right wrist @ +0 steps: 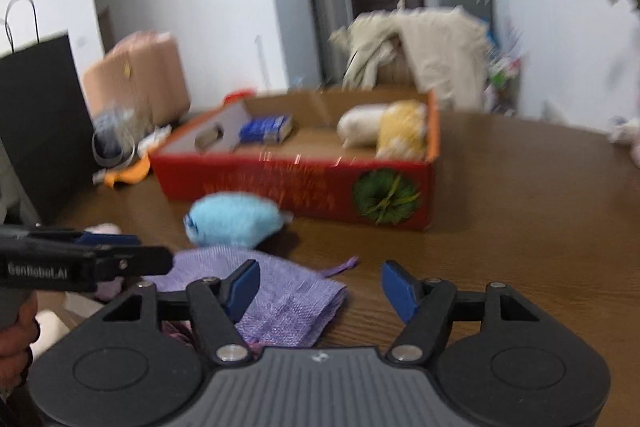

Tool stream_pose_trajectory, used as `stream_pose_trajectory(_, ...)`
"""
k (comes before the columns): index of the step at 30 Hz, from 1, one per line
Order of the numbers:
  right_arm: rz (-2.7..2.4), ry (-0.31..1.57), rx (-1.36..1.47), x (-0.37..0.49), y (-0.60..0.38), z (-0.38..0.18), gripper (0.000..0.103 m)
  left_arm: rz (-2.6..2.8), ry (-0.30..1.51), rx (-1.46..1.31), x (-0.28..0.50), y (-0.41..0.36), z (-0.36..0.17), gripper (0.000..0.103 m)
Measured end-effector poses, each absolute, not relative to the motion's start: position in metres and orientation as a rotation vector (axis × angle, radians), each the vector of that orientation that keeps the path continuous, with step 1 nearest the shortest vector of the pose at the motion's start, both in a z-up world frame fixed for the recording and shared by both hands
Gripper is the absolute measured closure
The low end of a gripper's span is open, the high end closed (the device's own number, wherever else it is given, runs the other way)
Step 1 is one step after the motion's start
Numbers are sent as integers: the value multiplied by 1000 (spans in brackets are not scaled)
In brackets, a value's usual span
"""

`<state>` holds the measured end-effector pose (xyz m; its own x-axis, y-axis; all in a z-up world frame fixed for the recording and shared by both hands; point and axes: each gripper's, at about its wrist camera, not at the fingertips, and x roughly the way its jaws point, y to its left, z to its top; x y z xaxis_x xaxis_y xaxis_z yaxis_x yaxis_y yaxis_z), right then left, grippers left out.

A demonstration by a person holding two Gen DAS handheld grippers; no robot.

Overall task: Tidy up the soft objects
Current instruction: 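Grasp the purple cloth on the table with both grippers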

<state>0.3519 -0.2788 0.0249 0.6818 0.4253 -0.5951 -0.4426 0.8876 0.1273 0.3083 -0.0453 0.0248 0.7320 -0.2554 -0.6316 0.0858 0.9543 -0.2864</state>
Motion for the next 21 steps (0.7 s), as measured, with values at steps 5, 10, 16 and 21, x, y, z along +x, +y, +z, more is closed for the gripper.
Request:
stream_pose_trajectory(5, 500, 691, -77, 366, -263, 5, 39, -271, 788, -296, 322, -44, 12, 73)
stream_pose_trajectory(10, 480, 697, -148, 359, -256, -2, 61, -302, 800, -266, 316, -59, 9, 87)
stream_pose_trajectory(16, 502, 700, -154, 355, -260, -2, 84, -318, 804, -229, 310, -76, 9, 91)
stream_pose_trajectory(21, 512, 657, -131, 340, -270, 13, 92, -344, 764, -206, 298, -87, 28, 93)
